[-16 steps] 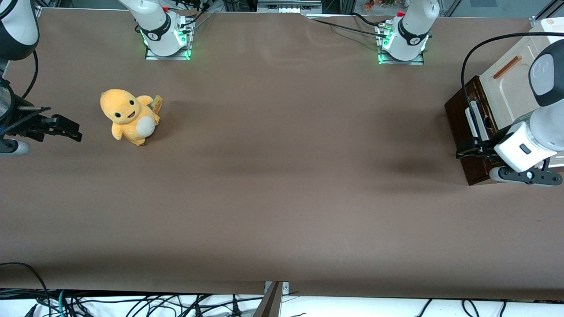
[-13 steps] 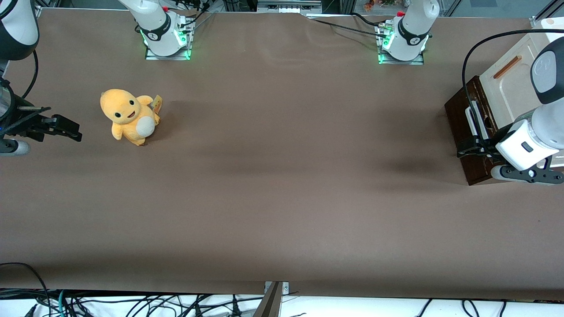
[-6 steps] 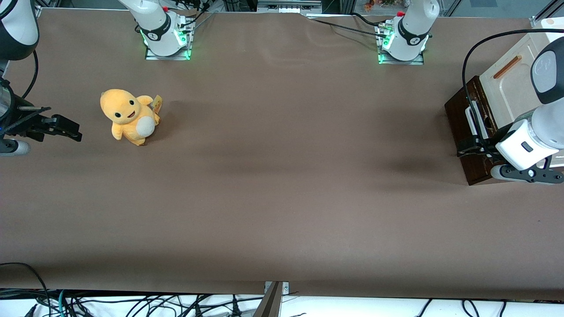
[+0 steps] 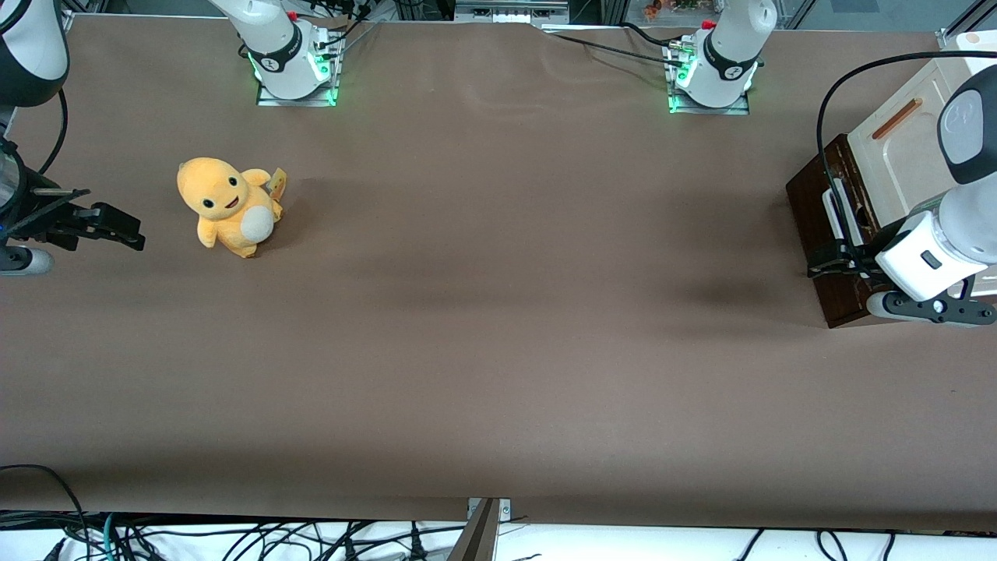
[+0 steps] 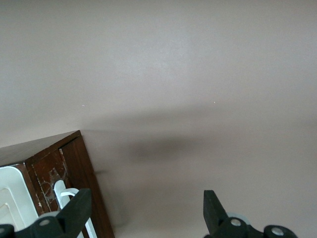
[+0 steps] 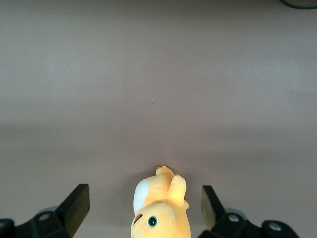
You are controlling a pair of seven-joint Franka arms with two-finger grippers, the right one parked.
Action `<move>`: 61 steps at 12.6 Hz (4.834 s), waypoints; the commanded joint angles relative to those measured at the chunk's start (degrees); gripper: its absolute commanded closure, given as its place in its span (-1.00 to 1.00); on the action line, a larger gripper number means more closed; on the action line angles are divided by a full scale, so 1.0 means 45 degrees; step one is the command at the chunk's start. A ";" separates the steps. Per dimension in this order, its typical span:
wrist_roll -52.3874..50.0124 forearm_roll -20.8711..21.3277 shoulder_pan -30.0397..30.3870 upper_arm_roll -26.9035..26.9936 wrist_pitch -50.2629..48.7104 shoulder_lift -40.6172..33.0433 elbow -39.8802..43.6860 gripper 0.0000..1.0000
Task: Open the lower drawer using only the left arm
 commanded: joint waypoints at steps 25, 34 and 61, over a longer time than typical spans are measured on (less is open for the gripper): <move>-0.5065 0.5832 -0.1572 -0.1448 -0.2953 -0.0094 -0.1248 -1.00; -0.9322 0.9934 -0.1962 -0.2426 -0.3013 0.0354 -0.4333 -1.00; -1.3801 1.2965 -0.1943 -0.2408 -0.4712 0.4045 -0.6114 -1.00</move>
